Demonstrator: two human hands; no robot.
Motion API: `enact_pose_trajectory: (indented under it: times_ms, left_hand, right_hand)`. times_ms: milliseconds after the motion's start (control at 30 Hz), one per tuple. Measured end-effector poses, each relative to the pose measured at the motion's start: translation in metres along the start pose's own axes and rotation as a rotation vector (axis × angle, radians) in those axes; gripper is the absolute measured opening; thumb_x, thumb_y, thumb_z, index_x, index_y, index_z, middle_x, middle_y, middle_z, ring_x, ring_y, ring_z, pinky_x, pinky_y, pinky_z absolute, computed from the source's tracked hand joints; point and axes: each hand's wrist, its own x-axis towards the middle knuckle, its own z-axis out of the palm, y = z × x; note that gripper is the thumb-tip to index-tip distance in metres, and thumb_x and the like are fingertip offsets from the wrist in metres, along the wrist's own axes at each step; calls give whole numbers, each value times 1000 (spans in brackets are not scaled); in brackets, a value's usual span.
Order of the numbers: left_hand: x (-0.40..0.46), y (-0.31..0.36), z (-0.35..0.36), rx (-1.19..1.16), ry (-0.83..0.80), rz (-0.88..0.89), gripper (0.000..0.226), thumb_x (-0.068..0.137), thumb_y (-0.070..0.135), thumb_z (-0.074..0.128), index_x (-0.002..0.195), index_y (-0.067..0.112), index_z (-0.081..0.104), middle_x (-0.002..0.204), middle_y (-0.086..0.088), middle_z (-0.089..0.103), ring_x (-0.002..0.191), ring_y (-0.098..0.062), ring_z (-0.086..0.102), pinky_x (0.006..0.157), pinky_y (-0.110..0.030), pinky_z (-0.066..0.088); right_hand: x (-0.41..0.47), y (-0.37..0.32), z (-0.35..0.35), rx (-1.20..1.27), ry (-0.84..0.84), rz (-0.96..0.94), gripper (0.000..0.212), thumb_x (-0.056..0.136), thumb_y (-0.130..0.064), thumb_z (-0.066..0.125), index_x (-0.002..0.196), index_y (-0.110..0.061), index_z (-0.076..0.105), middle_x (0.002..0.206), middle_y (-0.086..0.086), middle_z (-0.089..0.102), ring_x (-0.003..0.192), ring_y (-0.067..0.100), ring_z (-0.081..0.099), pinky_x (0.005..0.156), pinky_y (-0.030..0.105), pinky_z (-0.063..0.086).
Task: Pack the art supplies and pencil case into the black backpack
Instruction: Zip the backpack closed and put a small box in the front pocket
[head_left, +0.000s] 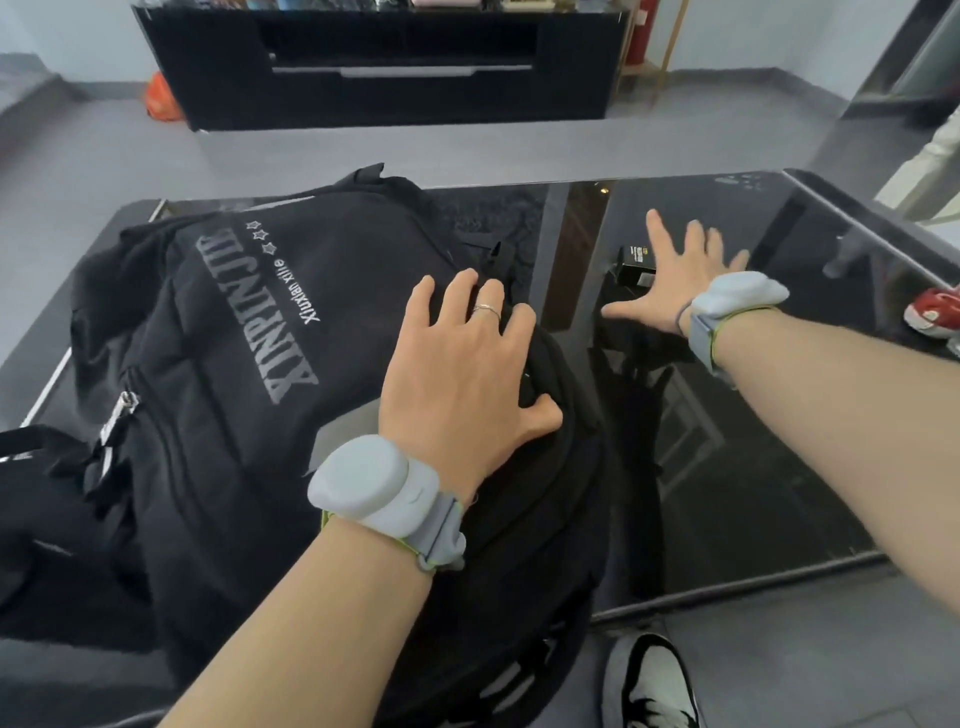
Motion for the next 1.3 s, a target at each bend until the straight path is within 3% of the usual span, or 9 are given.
enact_pose_trajectory:
  times_ms: [100,267,500,633,700,800,967,1133,1300]
  left_hand:
    - [8,1,1,-6,-4,-8,73,84,68,42,139,21,52,151,-8,47,149,-30,30,120,-53,22]
    - [10,3,0,-4,-23,-22,72,85,67,42,140,21,50,152,-9,46,149,-30,29,121,-54,20]
    - [7,2,-2,-16,-17,-19,71,86,66,42,141,22,51,152,-6,47,149,-30,28,121,-54,20]
    - [8,4,0,-15,-16,-28,69,86,65,41,139,22,51,151,-6,48,149,-30,29,121,-54,20]
    - [9,5,0,-11,-11,-34,68,85,65,41,138,22,52,150,-6,48,149,-30,29,121,-54,20]
    - [11,6,1,-9,-12,-30,68,85,65,40,136,22,54,149,-5,49,148,-29,30,121,-53,20]
    - [5,5,-3,-13,-5,-20,66,86,65,43,136,22,54,147,-4,50,147,-29,31,121,-52,21]
    - [-19,-1,-19,-61,-2,18,72,82,55,57,145,23,45,155,-3,43,149,-26,30,121,-53,22]
    - [-65,-20,-38,-77,-40,-16,83,73,36,67,150,25,37,159,-5,35,148,-28,30,121,-53,23]
  right_hand:
    - [13,1,4,-21,-161,49,131,49,-93,57,152,-42,-6,161,16,11,147,43,11,112,67,19]
    - [8,3,7,-92,-109,0,112,53,-79,67,144,-43,13,144,15,35,133,41,31,102,64,33]
    - [13,18,-6,-181,-148,-83,120,48,-89,62,147,-53,3,140,14,48,125,41,42,99,50,35]
    - [24,17,-6,-24,-229,-37,116,41,-88,65,140,-54,15,128,15,58,114,43,49,99,47,41]
    - [27,16,-8,125,-290,-22,111,46,-76,76,140,-48,24,123,8,61,106,36,55,91,40,47]
    - [24,12,-10,187,-296,-9,104,52,-61,82,139,-44,29,122,10,59,99,35,57,84,37,49]
    - [-16,1,-7,117,-257,-54,100,61,-62,78,142,-51,20,130,19,44,112,46,51,94,46,44]
    - [-76,-13,-7,83,-223,-159,95,59,-72,70,137,-58,17,128,14,48,117,43,50,100,53,39]
    - [-134,-18,-9,59,-188,-218,85,66,-75,61,137,-57,19,129,13,48,120,40,49,100,49,36]
